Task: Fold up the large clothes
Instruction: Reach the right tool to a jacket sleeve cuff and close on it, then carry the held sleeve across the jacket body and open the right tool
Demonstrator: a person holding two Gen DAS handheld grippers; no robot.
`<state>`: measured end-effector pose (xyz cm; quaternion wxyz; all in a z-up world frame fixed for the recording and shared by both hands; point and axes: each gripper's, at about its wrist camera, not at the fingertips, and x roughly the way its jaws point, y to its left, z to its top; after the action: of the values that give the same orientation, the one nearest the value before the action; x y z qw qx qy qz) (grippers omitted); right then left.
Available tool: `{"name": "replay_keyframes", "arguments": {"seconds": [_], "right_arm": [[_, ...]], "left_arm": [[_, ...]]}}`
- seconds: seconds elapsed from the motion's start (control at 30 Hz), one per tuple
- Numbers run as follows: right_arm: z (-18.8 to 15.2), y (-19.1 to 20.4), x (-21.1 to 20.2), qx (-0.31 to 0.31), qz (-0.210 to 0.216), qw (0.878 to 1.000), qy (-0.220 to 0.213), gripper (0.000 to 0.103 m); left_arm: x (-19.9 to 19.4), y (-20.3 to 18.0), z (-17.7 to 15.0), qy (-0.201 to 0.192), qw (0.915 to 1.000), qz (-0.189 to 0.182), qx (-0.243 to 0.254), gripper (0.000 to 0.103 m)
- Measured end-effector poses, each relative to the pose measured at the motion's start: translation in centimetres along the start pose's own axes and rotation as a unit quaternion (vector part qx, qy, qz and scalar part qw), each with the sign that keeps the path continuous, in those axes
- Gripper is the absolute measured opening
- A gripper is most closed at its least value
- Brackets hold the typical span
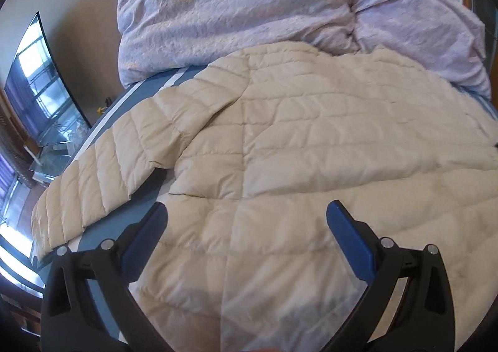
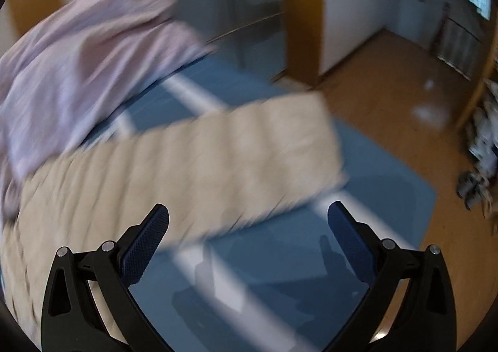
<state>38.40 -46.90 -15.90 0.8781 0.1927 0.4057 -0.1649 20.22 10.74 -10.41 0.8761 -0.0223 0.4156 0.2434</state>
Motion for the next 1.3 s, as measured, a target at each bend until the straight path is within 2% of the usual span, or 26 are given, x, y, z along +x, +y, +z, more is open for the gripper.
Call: {"name": "replay_keyframes", "arguments": {"seconds": [0.1,0.27,0.37,0.47,0.53,0.6,0.73,0.83,0.87,0.9,1.0,1.17,1.3], "right_arm": [[2.2,-2.2,2.0,0.023,-0.033,0.999,-0.007,0.102],[3.3,-4.7,4.7,0.051,-0.053,0.997,0.005,0.102],[3.2,-5.3,5.8,0.073,-0.036,0.997,0.010,0.102],[2.9,-6.0,6.0,0.098,0.023,0.995,-0.002,0.102],[2.8,-6.3,6.5,0.104,0.020,0.994,0.010,0.101],[2.8,-6.0,7.2,0.100,0.018,0.995,0.027,0.091],[2.4,-5.6,7.1,0.089,0.005,0.996,0.017,0.085],[2.2,-5.3,7.0,0.074,-0.013,0.997,0.007,0.065],[2.2,-5.5,6.9,0.072,-0.016,0.997,0.006,0.052],[2.1,-5.6,6.9,0.072,-0.009,0.997,0.005,0.038],[2.1,-6.1,6.6,0.091,0.027,0.995,0.012,0.020],[2.6,-4.1,4.7,0.082,0.021,0.996,-0.014,0.014],[3.2,-0.5,2.3,0.056,0.048,0.996,-0.042,0.013]], "left_arm": [[1.5,-0.1,-0.4,0.012,0.9999,0.007,0.004,0.101],[2.5,-0.1,-0.7,0.017,0.9998,-0.006,0.000,0.101],[2.9,0.1,-0.6,0.024,0.9996,-0.015,-0.005,0.101],[3.1,0.2,-0.7,0.029,0.9992,-0.025,-0.012,0.101],[3.2,0.4,-0.7,0.031,0.9990,-0.029,-0.016,0.101],[3.2,0.4,-0.8,0.032,0.9989,-0.031,-0.018,0.101],[3.3,0.5,-0.7,0.033,0.9987,-0.033,-0.019,0.101],[3.3,0.5,-0.8,0.035,0.9985,-0.036,-0.022,0.101],[3.3,0.6,-0.8,0.035,0.9984,-0.037,-0.022,0.101],[3.3,0.6,-0.8,0.036,0.9984,-0.038,-0.024,0.101],[3.4,0.7,-0.8,0.038,0.9982,-0.040,-0.026,0.101],[3.6,0.7,-0.8,0.042,0.9976,-0.046,-0.030,0.101],[3.6,0.8,-0.8,0.044,0.9974,-0.048,-0.032,0.101]]}}
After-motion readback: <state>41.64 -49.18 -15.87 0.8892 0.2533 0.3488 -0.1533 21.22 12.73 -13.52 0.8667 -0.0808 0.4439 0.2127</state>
